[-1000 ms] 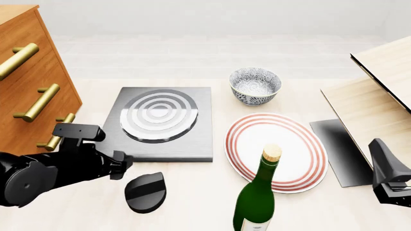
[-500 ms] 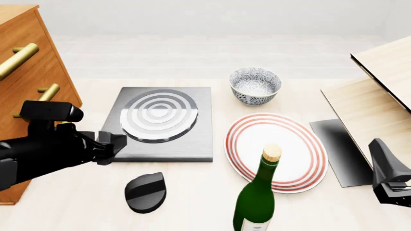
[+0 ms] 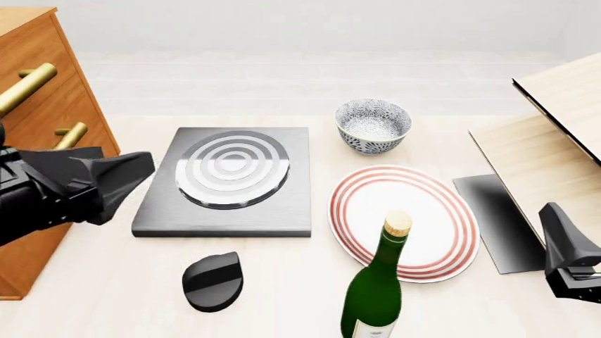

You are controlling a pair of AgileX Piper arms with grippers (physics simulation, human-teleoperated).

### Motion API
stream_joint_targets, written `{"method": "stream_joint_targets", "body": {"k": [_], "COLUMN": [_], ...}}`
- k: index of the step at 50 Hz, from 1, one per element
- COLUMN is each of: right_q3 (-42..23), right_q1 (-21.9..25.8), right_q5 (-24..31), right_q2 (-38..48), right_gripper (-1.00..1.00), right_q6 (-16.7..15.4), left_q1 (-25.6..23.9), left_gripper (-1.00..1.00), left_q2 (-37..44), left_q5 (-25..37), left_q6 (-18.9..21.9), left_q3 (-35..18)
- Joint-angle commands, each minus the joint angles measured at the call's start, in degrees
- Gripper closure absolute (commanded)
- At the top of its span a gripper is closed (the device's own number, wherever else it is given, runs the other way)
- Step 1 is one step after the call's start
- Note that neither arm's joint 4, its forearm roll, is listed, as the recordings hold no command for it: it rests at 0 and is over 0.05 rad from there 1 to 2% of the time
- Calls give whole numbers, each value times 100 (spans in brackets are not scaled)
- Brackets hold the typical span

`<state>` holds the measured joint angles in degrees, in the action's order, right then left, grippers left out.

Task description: Turn on the stove.

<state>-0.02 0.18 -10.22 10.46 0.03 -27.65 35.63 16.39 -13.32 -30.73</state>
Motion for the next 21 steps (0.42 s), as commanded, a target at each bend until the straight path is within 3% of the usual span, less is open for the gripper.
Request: {"method": "stream_joint_targets", "body": {"k": [1, 5, 8, 12, 21], "right_q3": [0, 0, 0, 0, 0], "right_q1": [0, 0, 0, 0, -1], "right_q5": [0, -1, 1, 1, 1], "right_q2": [0, 1, -2, -1, -3], "right_gripper": [-100, -100, -100, -100, -100], "right_q6": [0, -1, 1, 0, -2], "left_q1": [-239, -264, -298, -191, -396], "left_gripper": [-100, -100, -100, -100, -100], "left_q2": [-1307, -1871, -2167, -2691, -3529], "left_q5": [38, 101, 104, 163, 264], "left_q6": [-72, 86, -85, 38, -140], "left_q3": [-24, -33, -6, 48, 249]}}
